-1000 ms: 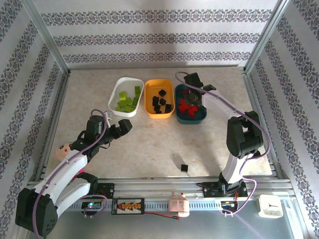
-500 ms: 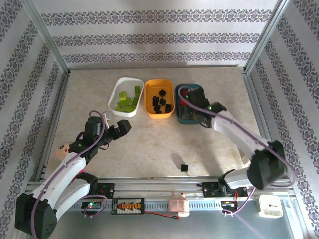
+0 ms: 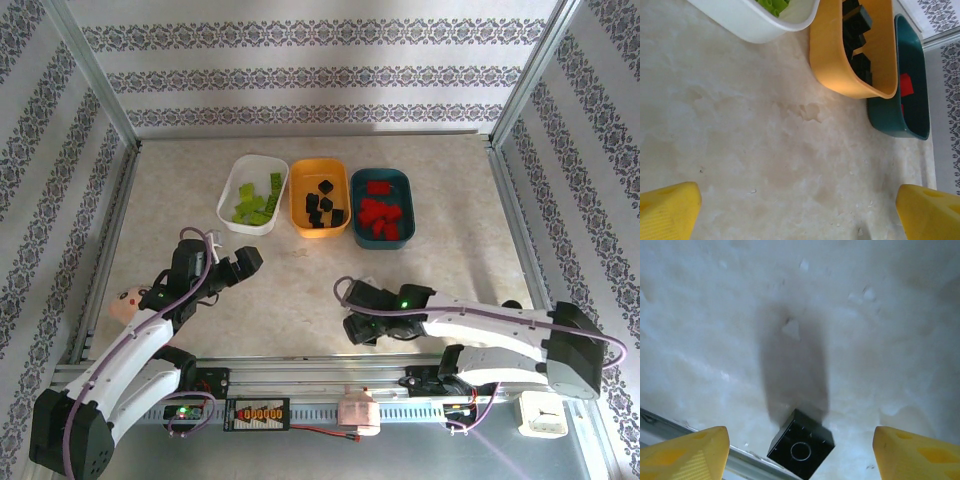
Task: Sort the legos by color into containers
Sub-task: Pick up the lego from the bottom-center of the table.
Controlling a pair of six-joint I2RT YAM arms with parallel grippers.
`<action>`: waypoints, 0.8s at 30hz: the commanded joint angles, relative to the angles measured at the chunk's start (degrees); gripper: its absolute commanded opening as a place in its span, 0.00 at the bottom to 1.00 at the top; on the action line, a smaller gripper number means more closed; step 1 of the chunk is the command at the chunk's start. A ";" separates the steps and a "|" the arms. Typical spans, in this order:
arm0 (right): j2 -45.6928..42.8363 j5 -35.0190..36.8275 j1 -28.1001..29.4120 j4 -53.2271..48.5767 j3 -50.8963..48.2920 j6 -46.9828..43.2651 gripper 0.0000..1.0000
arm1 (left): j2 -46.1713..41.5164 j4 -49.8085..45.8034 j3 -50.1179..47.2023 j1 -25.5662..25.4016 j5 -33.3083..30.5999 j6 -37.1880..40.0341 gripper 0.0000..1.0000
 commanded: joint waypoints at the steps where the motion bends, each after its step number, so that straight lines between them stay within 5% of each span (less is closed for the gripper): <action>1: 3.17 0.25 2.36 -0.08 -1.64 5.23 0.76 | 0.46 1.46 -0.19 -0.19 0.02 -1.02 1.00; 6: 6.67 0.13 2.73 2.88 -3.26 6.15 0.72 | 0.84 1.24 -0.02 -0.18 0.41 -0.81 1.00; 18: 8.87 -0.14 2.62 4.89 -3.08 4.50 0.36 | 0.71 0.82 0.58 -0.20 -0.08 -0.74 1.00; 24: 5.46 0.44 -1.49 4.05 4.51 -1.89 0.29 | 0.41 -0.78 1.61 -0.20 -0.97 0.09 1.00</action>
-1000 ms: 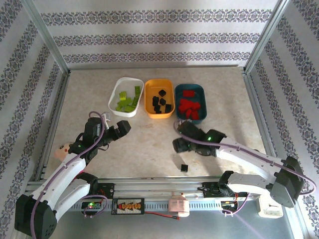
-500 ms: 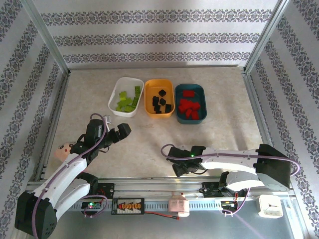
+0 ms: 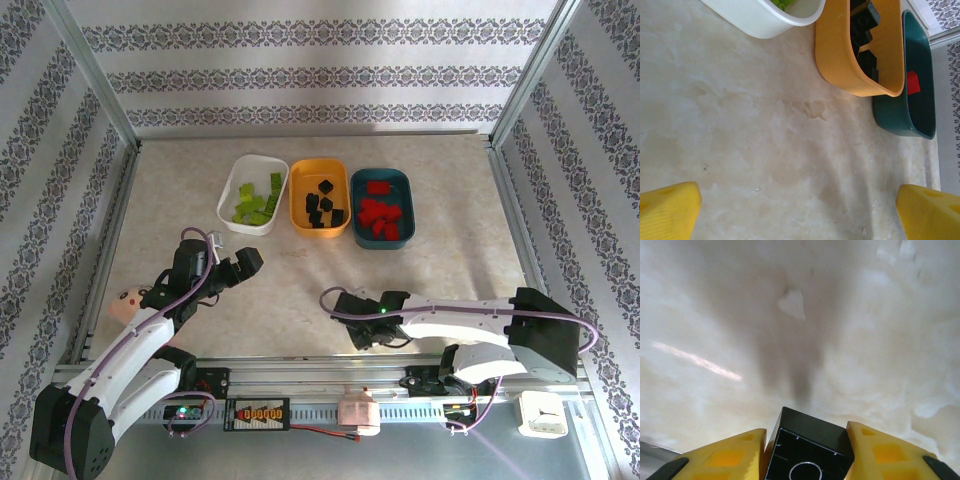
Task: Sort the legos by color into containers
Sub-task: Pick up the lego from the bottom-center of the table, then place the lego in the container.
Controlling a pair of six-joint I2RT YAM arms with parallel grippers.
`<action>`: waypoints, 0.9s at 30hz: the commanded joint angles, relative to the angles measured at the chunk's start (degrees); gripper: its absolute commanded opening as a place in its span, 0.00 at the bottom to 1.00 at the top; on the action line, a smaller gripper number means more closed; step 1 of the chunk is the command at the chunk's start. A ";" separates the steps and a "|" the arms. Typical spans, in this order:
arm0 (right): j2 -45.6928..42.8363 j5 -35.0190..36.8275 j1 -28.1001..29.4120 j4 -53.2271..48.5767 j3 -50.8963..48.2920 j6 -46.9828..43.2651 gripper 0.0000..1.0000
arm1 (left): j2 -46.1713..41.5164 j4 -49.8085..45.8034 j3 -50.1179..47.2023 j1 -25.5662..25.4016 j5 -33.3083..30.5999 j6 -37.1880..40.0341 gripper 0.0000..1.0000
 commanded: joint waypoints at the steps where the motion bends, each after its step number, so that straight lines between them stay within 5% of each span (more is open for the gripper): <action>1: -2.04 0.89 -3.52 0.64 7.15 -5.93 0.28 | -0.71 -1.04 1.91 -0.19 -1.12 0.10 1.00; 10: 13.04 -1.13 -21.72 10.84 28.69 -19.72 0.26 | -3.20 -5.25 4.15 -0.20 -3.80 1.38 1.00; 17: 30.90 -2.27 -29.22 10.88 45.57 -23.03 0.29 | -4.66 -8.45 6.28 -0.19 -7.30 2.79 1.00; 22: 37.09 -1.71 -31.24 10.08 51.02 -23.29 0.55 | -5.98 -8.54 6.41 -0.11 -10.61 3.23 1.00; 27: 33.51 -1.62 -31.49 11.40 50.75 -23.40 0.75 | -5.91 -8.83 7.45 -0.07 -14.64 4.36 1.00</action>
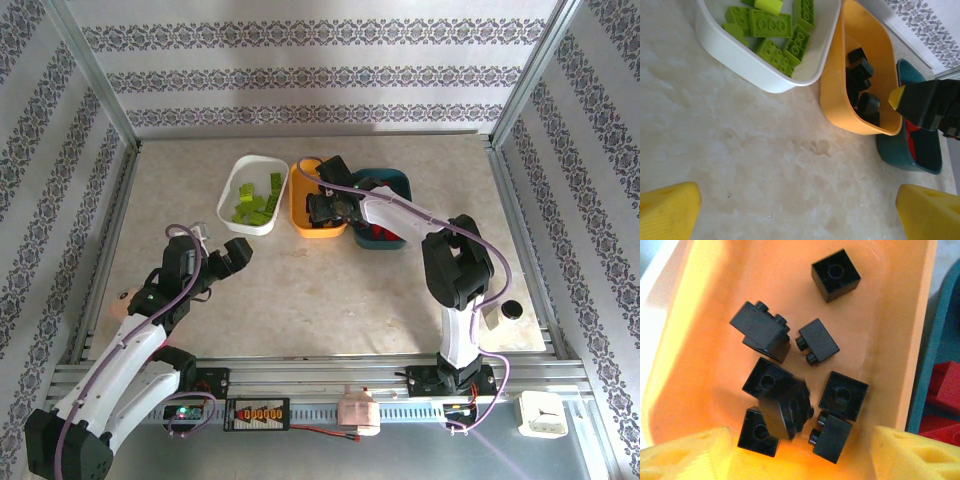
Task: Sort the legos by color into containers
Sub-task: Place the lego in the container, then reset both arms
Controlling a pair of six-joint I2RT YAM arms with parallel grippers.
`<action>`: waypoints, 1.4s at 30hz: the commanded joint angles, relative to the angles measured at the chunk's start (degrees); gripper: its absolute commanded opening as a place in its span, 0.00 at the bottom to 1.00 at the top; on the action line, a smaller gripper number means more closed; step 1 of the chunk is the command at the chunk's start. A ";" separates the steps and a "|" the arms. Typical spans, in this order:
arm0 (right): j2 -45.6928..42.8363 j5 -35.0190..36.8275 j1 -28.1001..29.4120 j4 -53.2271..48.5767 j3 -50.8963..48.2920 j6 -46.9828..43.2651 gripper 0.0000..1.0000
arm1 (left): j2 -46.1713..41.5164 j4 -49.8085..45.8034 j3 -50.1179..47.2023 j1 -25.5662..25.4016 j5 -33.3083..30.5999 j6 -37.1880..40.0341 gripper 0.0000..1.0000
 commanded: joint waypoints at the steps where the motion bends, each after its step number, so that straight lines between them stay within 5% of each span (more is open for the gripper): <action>1: -5.04 0.08 -0.36 1.14 0.44 -0.63 0.76 | -0.60 -1.78 2.62 -0.06 -4.98 2.82 1.00; 4: -11.65 -0.16 -0.45 3.54 -4.91 0.04 0.80 | -0.58 -1.56 3.98 -0.14 -9.80 4.81 1.00; 7: -19.69 -0.68 -0.03 8.94 -13.51 0.81 0.98 | -0.57 1.41 3.79 0.27 -16.61 8.02 1.00; 15: -36.81 8.35 1.18 17.35 -31.73 1.53 0.98 | 7.77 23.75 -1.61 5.87 -27.70 20.98 1.00; 23: -47.54 15.71 -0.84 20.64 -40.92 0.47 0.98 | 25.07 32.40 0.46 15.47 -22.86 37.00 1.00; 38: -56.17 27.01 -6.77 24.85 -47.08 -2.91 0.98 | 50.34 87.43 -15.11 18.97 -6.44 40.31 0.99; 40: -56.47 29.07 -9.05 23.84 -47.03 -1.56 0.98 | 46.39 75.77 -12.72 19.03 -7.78 39.39 0.99; 42: -57.39 25.87 -12.38 26.33 -48.57 -4.14 0.98 | 48.83 80.36 -12.82 18.86 -8.94 39.68 0.99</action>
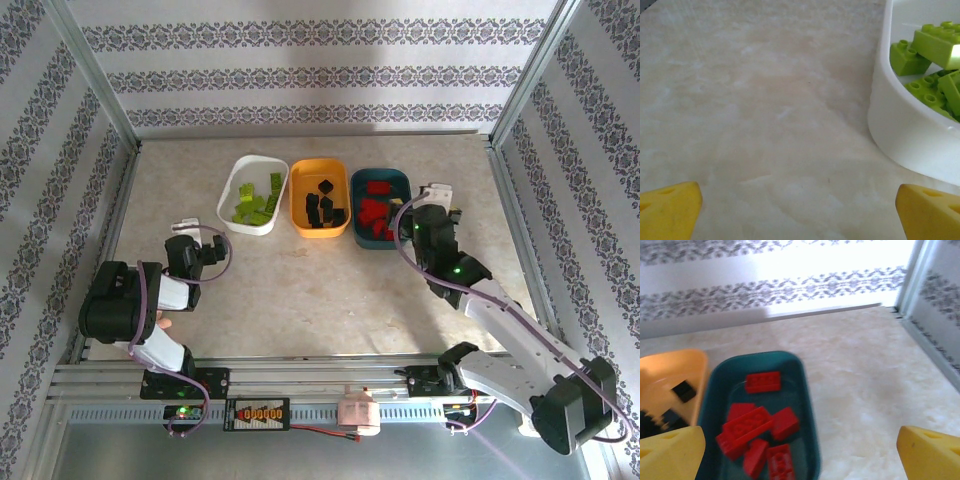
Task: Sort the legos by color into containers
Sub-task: Reset both arms
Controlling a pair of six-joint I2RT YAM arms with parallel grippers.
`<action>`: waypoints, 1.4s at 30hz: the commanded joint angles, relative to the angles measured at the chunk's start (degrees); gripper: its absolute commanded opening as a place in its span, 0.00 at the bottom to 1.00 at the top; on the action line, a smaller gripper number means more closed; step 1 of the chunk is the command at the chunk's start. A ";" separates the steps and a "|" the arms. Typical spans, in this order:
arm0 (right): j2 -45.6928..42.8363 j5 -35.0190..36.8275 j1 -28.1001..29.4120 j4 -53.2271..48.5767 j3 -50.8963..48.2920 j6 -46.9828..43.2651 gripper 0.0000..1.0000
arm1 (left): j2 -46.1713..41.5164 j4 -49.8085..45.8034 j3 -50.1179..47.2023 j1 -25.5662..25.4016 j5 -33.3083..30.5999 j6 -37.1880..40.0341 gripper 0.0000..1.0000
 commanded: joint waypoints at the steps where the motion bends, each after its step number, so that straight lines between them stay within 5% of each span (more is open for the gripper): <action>1: -2.07 -1.01 -4.98 3.77 -2.77 -3.85 0.98 | 0.53 9.28 0.21 0.38 0.34 1.25 0.99; 4: -2.68 -4.67 -11.29 9.31 -6.76 -7.16 0.98 | 0.22 8.20 0.58 -0.69 -3.36 1.37 0.99; 12: 8.43 -18.04 -23.89 32.08 -17.47 -11.55 0.98 | 0.21 4.84 2.50 -0.72 0.16 2.50 0.99; 22: 28.94 -27.52 -24.30 50.89 -17.67 -13.76 0.98 | 0.10 -0.34 4.98 -0.72 4.83 4.36 0.99; 42: 30.76 -28.39 -23.44 55.69 -19.30 -15.41 0.98 | 0.10 -0.80 5.29 -0.72 5.98 4.75 0.99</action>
